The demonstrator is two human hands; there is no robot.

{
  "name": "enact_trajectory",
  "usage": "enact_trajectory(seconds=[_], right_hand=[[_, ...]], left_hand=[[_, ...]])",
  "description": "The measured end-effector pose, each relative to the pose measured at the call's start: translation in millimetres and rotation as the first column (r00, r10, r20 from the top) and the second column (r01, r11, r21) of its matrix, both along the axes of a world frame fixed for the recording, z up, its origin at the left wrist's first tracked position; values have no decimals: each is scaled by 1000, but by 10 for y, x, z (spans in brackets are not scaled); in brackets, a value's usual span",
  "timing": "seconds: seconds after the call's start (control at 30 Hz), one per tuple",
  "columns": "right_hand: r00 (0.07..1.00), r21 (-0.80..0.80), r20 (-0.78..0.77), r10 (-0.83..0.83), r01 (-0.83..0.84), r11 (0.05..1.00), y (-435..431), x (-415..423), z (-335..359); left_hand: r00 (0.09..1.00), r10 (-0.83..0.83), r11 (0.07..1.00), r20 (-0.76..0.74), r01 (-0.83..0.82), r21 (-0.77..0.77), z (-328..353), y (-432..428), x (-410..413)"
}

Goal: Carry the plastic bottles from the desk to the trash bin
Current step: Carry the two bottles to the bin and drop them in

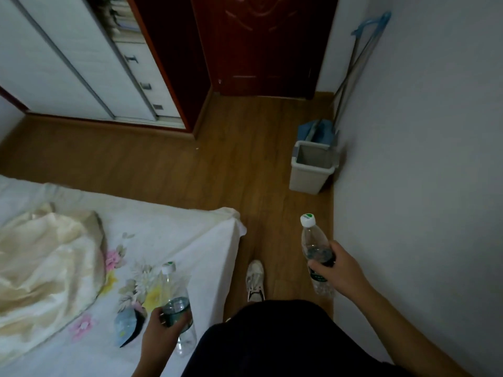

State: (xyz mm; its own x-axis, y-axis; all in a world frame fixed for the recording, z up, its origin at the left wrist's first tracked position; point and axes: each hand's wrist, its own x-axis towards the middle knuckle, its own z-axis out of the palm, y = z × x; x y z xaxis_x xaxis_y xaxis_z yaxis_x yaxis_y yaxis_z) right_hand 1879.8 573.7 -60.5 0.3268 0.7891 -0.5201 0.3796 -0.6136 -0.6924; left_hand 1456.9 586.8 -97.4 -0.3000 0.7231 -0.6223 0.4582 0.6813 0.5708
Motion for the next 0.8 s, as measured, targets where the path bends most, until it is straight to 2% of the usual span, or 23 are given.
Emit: enact_trajectory(seconds=[0.17,0.27,0.4,0.57,0.8], right_hand=[[990,-45,38,-136,137,989,524,322,-55],[972,-44,61,-226,229,972,760,552,-59],[951,-138,88,-297,307,942,1058,936,-187],[947,-187,82,-310,320,929,1798,1550,-397],[961,-79,49,-271,274,958,3523,2342,-270]], left_hand=[[988,-156,988,-6,156,18,77,1320,505],[958,-287,954,-22,288,83,228,2098,934],[919,-395,907,0,391,157,382,3015,1512],[914,-406,902,18,397,172,306,3981,2068],[935,-352,927,-47,355,122,318,5058,2671]])
